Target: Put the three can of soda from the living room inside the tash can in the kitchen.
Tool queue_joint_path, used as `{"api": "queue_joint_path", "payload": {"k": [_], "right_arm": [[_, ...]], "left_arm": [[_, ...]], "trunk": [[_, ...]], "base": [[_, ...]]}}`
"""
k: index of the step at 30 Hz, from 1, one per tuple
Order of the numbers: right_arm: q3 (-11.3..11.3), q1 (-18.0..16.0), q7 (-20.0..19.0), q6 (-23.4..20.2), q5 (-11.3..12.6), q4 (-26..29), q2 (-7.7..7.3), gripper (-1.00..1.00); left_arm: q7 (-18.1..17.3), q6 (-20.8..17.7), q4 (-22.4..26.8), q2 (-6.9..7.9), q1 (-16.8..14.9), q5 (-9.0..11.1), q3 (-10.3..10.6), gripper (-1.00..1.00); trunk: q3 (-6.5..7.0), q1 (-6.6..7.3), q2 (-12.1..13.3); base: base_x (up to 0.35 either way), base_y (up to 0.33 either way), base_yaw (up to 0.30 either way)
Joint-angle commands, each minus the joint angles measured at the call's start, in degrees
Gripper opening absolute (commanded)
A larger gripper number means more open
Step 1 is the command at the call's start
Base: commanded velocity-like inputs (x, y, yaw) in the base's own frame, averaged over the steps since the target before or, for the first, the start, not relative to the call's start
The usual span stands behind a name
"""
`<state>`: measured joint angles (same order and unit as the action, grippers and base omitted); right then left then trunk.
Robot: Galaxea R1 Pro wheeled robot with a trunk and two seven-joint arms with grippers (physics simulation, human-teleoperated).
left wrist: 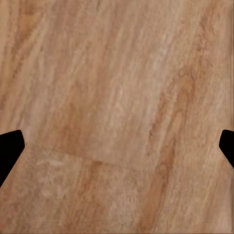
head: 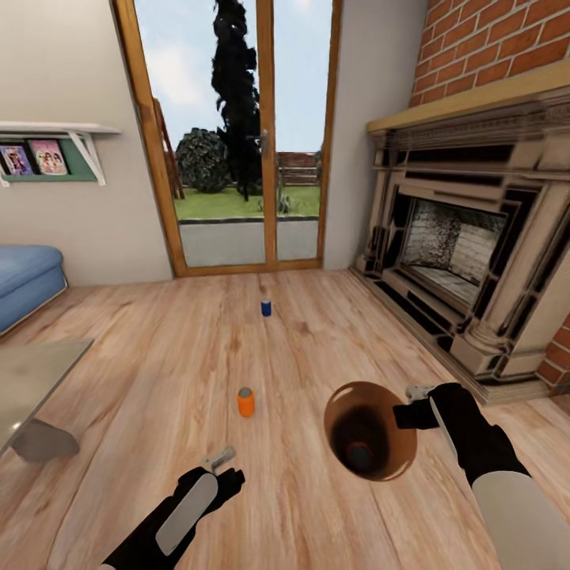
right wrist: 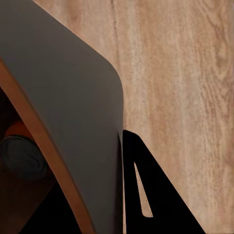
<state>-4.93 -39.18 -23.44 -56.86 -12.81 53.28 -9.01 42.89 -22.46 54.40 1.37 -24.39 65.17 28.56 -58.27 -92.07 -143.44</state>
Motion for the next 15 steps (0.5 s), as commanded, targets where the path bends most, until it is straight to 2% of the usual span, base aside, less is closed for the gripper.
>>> {"api": "queue_joint_path", "payload": {"k": [1,8,11,15], "right_arm": [[-0.1,-0.1,-0.2,-0.1,0.7,-0.2,-0.01,-1.0],[-0.2,-0.5,-0.1,0.0,0.7,-2.9,-0.06,-1.0],[-0.1,-0.3,-0.3,0.2,0.9,-3.0,-0.05,-1.0],[0.1,-0.2,-0.5,0.6,1.0,-2.9,-0.05,-1.0]], "left_arm": [[0.0,0.0,0.0,0.01,0.0,0.0,0.0,1.0],[-0.6,0.0,-0.6,0.03,0.0,-0.1,0.0,1.0],[-0.6,-0.1,-0.7,0.05,0.0,-0.1,-0.1,1.0],[-0.7,0.0,-0.8,0.24,0.0,-0.1,-0.2,1.0]], "trunk": [[0.01,0.01,0.0],[-0.02,0.01,0.0],[-0.03,0.01,0.0],[-0.03,0.01,0.0]], "base": [[0.348,0.0,-0.106],[0.347,0.014,-0.216],[0.336,0.126,-0.176],[0.328,0.17,-0.059]]}}
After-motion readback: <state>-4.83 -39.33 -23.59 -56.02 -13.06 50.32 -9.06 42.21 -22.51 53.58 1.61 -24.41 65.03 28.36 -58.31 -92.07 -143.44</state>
